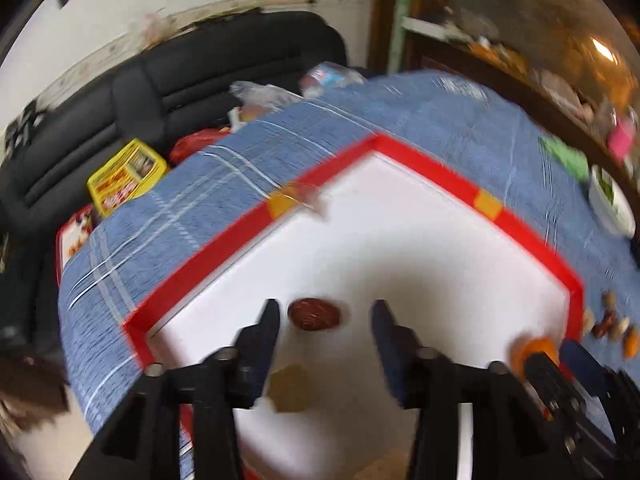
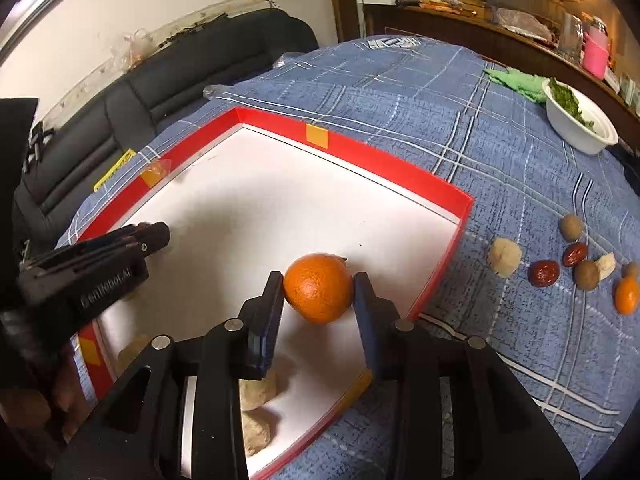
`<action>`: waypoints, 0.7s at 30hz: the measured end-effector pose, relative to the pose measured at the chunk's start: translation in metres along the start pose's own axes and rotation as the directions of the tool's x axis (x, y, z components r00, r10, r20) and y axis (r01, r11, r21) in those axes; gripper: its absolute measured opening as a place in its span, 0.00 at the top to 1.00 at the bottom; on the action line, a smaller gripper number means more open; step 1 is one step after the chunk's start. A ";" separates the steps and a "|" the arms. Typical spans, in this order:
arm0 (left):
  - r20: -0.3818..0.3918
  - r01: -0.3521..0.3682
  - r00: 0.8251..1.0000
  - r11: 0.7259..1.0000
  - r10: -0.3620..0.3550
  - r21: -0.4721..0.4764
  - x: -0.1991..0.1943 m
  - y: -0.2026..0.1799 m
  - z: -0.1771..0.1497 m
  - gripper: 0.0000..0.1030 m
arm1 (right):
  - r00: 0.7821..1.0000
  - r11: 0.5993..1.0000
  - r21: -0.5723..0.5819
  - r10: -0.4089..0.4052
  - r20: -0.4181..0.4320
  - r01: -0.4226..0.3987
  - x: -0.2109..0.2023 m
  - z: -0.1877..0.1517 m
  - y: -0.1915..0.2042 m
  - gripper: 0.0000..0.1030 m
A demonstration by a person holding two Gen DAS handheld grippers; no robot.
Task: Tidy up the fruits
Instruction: 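Open the right tool to drop the orange while the left tool drops the date, then grasp a second orange with the right tool while the left tool grasps a tan lump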
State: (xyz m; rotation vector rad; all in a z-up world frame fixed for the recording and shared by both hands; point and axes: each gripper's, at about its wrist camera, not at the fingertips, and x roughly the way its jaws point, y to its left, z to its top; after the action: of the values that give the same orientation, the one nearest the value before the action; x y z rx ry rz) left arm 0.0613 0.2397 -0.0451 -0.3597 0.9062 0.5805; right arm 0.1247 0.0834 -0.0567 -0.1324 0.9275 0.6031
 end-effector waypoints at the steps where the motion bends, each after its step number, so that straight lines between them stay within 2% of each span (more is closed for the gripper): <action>1: 0.037 0.022 0.999 0.998 -0.020 -0.060 -0.013 0.008 0.003 0.50 | 1.000 1.000 -0.007 -0.002 0.022 0.002 -0.008 0.001 0.001 0.53; 3: 0.090 0.044 0.995 0.990 -0.032 -0.132 -0.031 0.017 0.004 0.40 | 0.996 1.000 -0.020 0.005 0.094 -0.003 -0.037 0.006 0.002 0.45; 6: 0.227 0.105 0.972 0.977 -0.062 -0.184 -0.070 0.019 0.000 0.34 | 0.980 1.000 -0.022 -0.002 0.201 0.006 -0.080 0.005 -0.006 0.40; 9: 0.323 0.159 0.940 0.979 -0.110 -0.129 -0.098 0.003 -0.010 0.30 | 0.960 1.000 0.002 -0.019 0.280 0.019 -0.116 -0.005 -0.023 0.38; 11: 0.363 0.201 0.915 0.979 -0.175 -0.035 -0.112 -0.020 -0.023 0.28 | 0.950 0.999 0.019 -0.046 0.310 0.043 -0.132 -0.017 -0.039 0.38; 13: 0.367 0.239 0.898 0.969 -0.243 0.058 -0.119 -0.044 -0.036 0.28 | 0.943 0.995 0.055 -0.093 0.320 0.080 -0.140 -0.031 -0.059 0.38; 16: 0.324 0.290 0.882 0.936 -0.343 0.202 -0.118 -0.080 -0.058 0.28 | 0.941 0.978 0.146 -0.187 0.282 0.150 -0.141 -0.054 -0.106 0.38; 21: 0.196 0.360 0.877 0.870 -0.439 0.336 -0.103 -0.132 -0.082 0.28 | 0.942 0.925 0.297 -0.292 0.163 0.235 -0.132 -0.088 -0.186 0.38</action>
State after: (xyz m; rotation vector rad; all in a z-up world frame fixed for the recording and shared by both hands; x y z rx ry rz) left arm 0.0404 0.0597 -0.0014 -0.1883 0.6160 0.0969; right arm 0.1034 -0.1591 -0.0331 0.0534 0.7669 0.2268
